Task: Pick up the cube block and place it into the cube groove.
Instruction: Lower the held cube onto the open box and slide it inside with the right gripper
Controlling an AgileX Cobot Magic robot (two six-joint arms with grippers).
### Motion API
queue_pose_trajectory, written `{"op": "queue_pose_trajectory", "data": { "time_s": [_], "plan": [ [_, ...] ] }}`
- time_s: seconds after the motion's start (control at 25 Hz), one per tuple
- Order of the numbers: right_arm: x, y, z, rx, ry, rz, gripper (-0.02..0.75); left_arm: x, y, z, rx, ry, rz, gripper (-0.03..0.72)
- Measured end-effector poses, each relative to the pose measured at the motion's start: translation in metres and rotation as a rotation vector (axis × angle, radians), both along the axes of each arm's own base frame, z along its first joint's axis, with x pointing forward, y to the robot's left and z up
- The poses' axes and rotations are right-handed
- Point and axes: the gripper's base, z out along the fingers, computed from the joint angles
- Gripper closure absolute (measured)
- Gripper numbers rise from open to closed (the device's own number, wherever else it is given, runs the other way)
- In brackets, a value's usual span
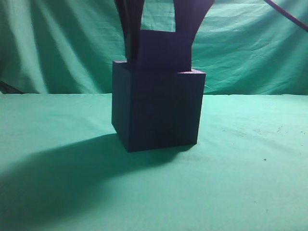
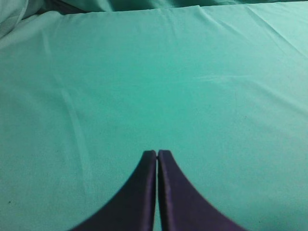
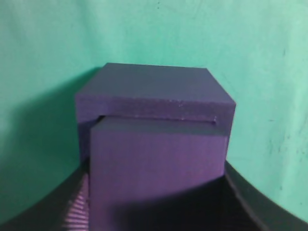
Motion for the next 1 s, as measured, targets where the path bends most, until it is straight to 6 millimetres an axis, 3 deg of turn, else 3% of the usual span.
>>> {"op": "queue_pose_trajectory", "data": {
  "time_s": [0.4,0.52,0.6,0.72,0.88,1.0],
  "plan": [
    [0.003,0.004,0.000,0.040,-0.041,0.025,0.312,0.000,0.000,0.000,0.000,0.000,0.000,0.688],
    [0.003,0.004,0.000,0.043,-0.043,0.029,0.153,0.000,0.000,0.000,0.000,0.000,0.000,0.688],
    [0.004,0.003,0.004,0.037,-0.048,0.032,0.148,0.000,0.000,0.000,0.000,0.000,0.000,0.688],
    [0.005,0.001,0.024,0.019,-0.079,0.038,0.148,0.000,0.000,0.000,0.000,0.000,0.000,0.688],
    [0.006,-0.006,0.071,0.073,-0.207,0.042,0.447,0.000,0.000,0.000,0.000,0.000,0.000,0.688],
    [-0.010,-0.023,0.110,0.139,-0.278,0.037,0.658,0.000,0.000,0.000,0.000,0.000,0.000,0.688]
  ]
}}
